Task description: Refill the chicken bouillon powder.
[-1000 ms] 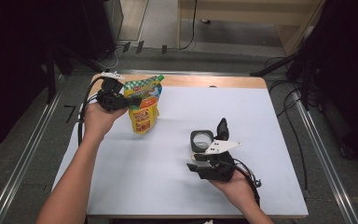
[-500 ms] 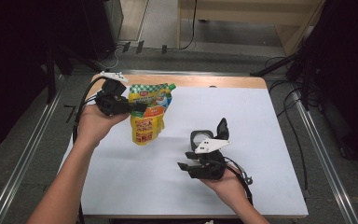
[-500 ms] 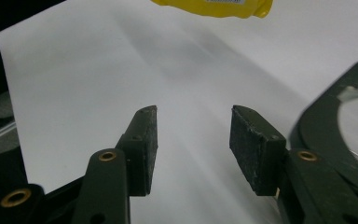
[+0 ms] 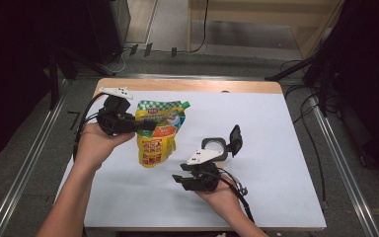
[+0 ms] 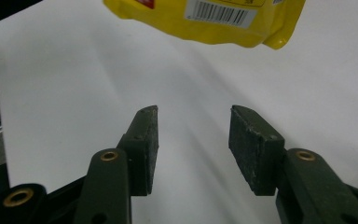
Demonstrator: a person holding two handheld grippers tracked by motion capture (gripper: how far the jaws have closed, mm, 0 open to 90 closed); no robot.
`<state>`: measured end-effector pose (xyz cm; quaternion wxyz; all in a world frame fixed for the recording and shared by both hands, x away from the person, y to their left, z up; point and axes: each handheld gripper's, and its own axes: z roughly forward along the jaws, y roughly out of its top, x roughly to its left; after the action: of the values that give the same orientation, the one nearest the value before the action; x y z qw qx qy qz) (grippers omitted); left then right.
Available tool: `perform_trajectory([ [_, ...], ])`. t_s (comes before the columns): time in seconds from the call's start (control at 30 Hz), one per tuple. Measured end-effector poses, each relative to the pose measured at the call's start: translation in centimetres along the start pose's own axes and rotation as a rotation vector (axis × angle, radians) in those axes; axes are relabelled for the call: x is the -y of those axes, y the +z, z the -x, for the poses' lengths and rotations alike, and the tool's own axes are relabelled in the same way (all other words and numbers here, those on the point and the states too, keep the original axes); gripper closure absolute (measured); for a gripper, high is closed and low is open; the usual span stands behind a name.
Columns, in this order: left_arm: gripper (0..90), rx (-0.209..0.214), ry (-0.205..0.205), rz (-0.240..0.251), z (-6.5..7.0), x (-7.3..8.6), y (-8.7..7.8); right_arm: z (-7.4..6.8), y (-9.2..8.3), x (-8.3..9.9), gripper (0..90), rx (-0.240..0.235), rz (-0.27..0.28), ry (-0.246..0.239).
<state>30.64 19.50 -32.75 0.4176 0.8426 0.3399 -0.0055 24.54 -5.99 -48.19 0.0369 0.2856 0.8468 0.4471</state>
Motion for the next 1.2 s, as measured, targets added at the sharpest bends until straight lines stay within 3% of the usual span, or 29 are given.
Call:
perform_trajectory([
  [0.37, 90.0, 0.043, 0.030, -0.020, 2.7, 0.1, -0.8, 0.3, 3.1, 0.4, 54.7, 0.038, 0.031, 0.048],
  [0.5, 90.0, 0.074, 0.028, -0.024, 3.4, 0.2, -0.7, 0.7, 3.4, 0.7, 55.1, 0.055, 0.064, 0.075],
  [0.67, 90.0, 0.117, 0.011, -0.034, 3.8, 0.3, -0.2, 1.1, 3.2, 1.1, 55.6, 0.064, 0.109, 0.068],
  [0.77, 90.0, 0.111, 0.001, -0.033, 3.7, 0.3, 0.2, 0.8, 3.2, 1.3, 57.4, 0.076, 0.107, 0.028],
  [0.87, 90.0, 0.107, -0.027, -0.033, 3.3, 0.5, 0.7, 0.3, 2.9, 1.3, 60.5, 0.041, 0.144, -0.008],
  [0.93, 90.0, 0.113, -0.035, -0.026, 3.2, 0.5, 0.9, -0.3, 2.7, 1.1, 62.4, 0.070, 0.131, -0.068],
  [0.97, 90.0, 0.108, -0.035, -0.027, 3.2, 0.5, 1.0, -0.6, 2.6, 1.2, 62.8, 0.076, 0.125, -0.105],
  [1.07, 90.0, 0.084, -0.034, -0.029, 3.4, 0.3, 1.5, -1.1, 2.2, 1.3, 62.8, 0.070, 0.118, -0.155],
  [1.2, 89.2, 0.087, -0.022, -0.027, 4.1, -0.2, 2.7, -1.7, 1.5, 1.5, 60.6, 0.071, 0.105, -0.189],
])
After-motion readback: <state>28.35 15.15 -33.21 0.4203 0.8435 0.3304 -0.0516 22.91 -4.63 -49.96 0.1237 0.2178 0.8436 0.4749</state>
